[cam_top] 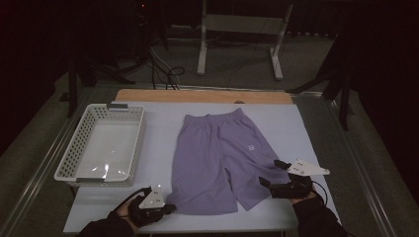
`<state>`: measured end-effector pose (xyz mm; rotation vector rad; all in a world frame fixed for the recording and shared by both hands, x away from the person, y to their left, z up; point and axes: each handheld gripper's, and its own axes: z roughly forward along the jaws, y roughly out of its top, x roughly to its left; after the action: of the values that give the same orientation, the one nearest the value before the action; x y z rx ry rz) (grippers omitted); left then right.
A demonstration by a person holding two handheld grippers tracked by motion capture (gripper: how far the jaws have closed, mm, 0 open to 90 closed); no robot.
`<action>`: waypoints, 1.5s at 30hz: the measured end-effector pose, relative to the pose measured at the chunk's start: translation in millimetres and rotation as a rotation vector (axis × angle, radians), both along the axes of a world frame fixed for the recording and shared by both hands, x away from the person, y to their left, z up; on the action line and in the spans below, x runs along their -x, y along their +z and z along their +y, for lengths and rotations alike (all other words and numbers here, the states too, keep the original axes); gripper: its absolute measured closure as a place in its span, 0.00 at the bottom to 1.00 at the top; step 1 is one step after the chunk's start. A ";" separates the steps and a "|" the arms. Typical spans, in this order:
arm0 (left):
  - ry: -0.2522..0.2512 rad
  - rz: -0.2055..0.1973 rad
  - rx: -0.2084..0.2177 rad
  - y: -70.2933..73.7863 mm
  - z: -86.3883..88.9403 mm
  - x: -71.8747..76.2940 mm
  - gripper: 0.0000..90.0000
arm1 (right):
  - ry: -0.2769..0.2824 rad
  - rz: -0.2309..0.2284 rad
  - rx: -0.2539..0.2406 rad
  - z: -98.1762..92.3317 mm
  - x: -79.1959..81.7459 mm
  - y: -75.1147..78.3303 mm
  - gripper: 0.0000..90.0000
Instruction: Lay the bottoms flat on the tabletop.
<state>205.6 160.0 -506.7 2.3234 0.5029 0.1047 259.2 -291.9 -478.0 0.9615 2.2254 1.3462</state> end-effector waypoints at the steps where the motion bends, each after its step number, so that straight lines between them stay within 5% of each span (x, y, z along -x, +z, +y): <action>1: 0.000 -0.003 -0.003 2.8 2.3 2.1 1.00 | -0.001 0.000 0.000 -0.2 0.0 0.2 0.15; 6: 0.008 0.021 0.004 6.7 11.3 11.3 1.00 | -0.006 0.001 -0.004 0.3 0.1 0.7 0.15; 11: 0.014 0.057 -0.026 -7.4 10.4 11.3 0.97 | -0.001 0.002 -0.002 2.1 -0.4 -0.2 0.15; 13: 0.017 0.065 -0.017 -8.1 9.0 10.0 0.83 | -0.002 0.004 -0.001 2.3 -0.1 -0.2 0.15; 15: 0.031 0.027 -0.001 -2.7 6.0 9.5 0.61 | 0.000 0.003 -0.004 2.2 -0.2 -0.3 0.15; 17: 0.019 0.010 0.041 5.2 1.8 7.5 0.53 | -0.002 0.003 -0.003 2.0 -0.6 -0.5 0.15; 23: -0.072 0.014 0.152 22.2 -29.5 -2.1 0.45 | 0.004 0.004 -0.003 3.1 0.0 -0.4 0.15; 28: -0.140 0.003 0.165 23.1 -69.8 -8.0 0.36 | 0.007 -0.001 -0.004 1.8 0.4 -0.2 0.15; 34: -0.252 0.008 0.155 15.9 -114.7 -10.9 0.43 | 0.018 0.003 -0.001 2.5 1.6 -2.2 0.15; 39: -0.335 0.003 0.080 3.2 -148.9 -14.9 0.55 | 0.019 0.008 0.007 4.0 1.9 -4.4 0.15; 42: -0.314 -0.017 0.007 -9.9 -161.8 -19.5 0.62 | 0.027 0.007 0.007 5.2 2.2 -4.4 0.15; 45: -0.273 -0.032 0.010 -14.9 -164.6 -25.4 0.71 | 0.025 0.003 0.013 5.0 2.3 -4.3 0.15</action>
<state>231.0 -4.5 -521.5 2.3530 0.1672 0.0084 256.8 -287.0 -482.3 0.9344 2.2533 1.3404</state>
